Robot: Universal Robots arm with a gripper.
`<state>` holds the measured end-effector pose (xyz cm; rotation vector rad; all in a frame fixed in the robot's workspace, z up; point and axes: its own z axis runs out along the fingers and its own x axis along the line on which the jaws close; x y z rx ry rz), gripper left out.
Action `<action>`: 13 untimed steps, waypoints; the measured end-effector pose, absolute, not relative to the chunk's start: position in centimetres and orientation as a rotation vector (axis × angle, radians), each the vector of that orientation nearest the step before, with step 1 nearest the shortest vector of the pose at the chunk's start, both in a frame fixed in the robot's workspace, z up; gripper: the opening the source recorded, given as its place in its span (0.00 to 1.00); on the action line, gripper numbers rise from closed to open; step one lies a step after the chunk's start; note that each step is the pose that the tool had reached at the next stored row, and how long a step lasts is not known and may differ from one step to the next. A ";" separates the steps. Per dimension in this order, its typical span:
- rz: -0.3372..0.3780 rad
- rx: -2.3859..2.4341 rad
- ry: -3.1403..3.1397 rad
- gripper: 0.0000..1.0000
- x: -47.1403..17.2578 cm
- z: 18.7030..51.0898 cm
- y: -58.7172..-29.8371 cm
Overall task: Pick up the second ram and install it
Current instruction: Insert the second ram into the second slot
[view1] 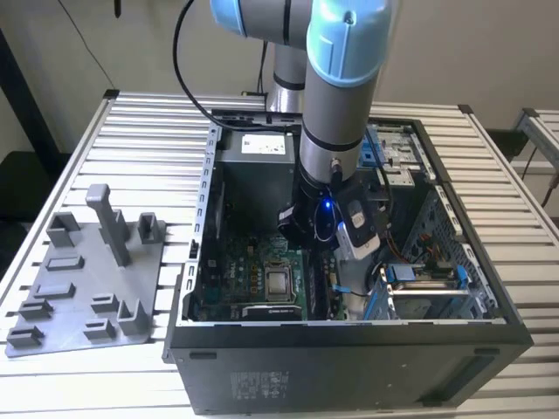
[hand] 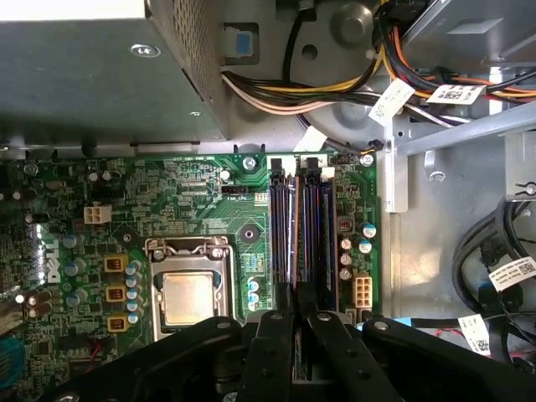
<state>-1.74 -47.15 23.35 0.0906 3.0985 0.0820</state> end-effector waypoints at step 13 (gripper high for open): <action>0.083 0.055 3.100 0.14 -1.6 23.3 -47.2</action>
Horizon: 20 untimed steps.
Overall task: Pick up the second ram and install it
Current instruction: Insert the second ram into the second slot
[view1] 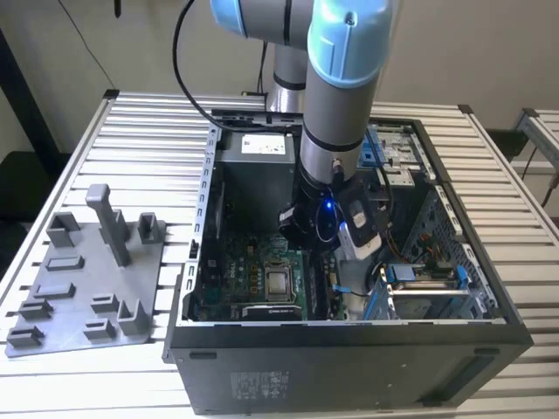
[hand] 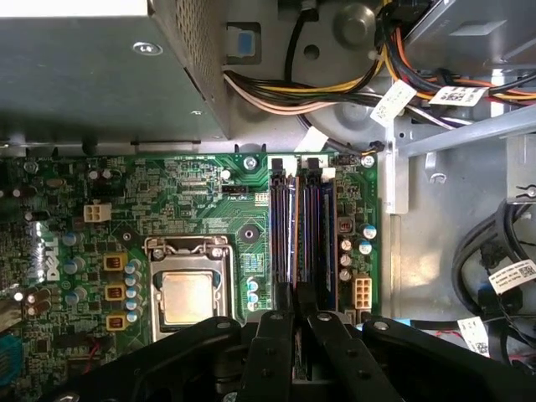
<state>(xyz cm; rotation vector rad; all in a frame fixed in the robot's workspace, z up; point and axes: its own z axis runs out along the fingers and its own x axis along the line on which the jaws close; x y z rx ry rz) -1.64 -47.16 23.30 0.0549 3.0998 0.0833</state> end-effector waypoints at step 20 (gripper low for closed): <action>0.084 0.014 3.101 0.14 -1.4 23.0 -47.4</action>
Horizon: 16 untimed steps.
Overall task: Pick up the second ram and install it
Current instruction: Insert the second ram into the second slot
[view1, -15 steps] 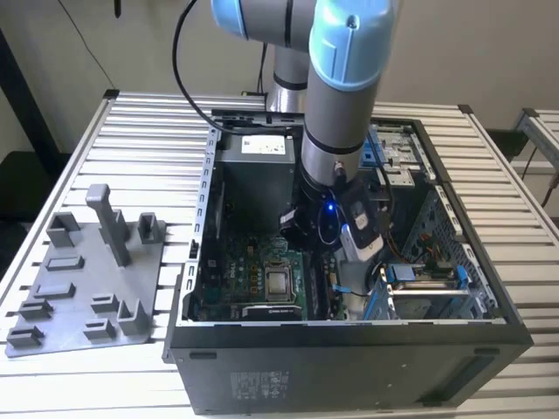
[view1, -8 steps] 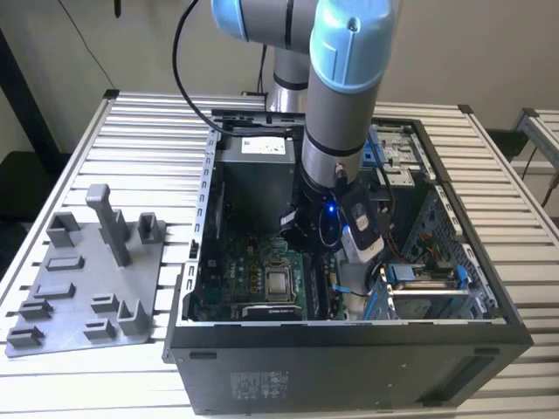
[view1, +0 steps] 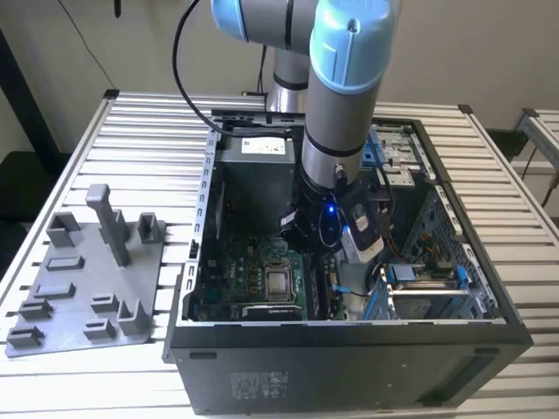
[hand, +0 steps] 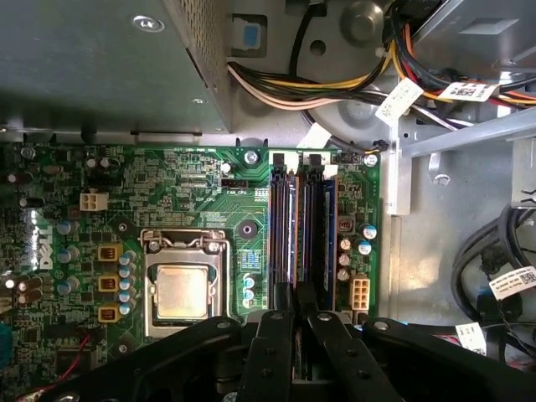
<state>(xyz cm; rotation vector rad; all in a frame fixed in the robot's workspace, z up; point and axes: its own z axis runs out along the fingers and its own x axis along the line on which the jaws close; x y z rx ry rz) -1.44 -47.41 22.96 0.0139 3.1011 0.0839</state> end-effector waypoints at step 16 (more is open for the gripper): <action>0.083 0.016 3.101 0.14 -1.4 22.5 -47.4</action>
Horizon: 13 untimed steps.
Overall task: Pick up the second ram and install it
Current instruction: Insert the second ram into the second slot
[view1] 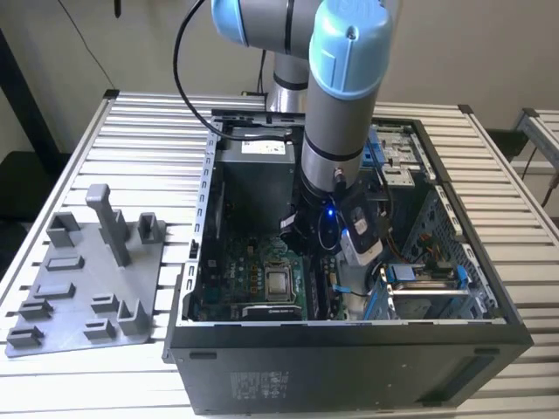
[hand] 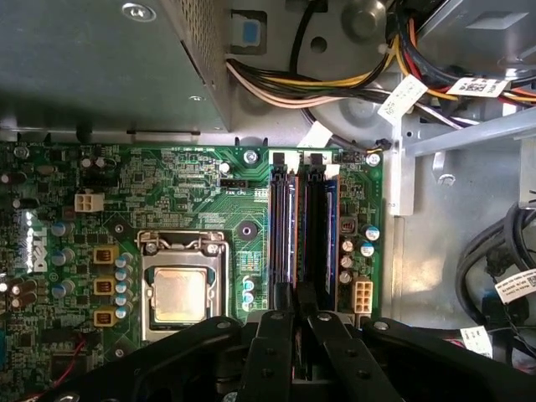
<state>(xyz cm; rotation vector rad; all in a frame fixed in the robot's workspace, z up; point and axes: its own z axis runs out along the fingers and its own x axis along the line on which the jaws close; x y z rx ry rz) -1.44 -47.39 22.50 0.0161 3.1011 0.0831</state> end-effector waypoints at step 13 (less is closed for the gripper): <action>0.082 0.031 3.101 0.14 -1.4 22.2 -47.4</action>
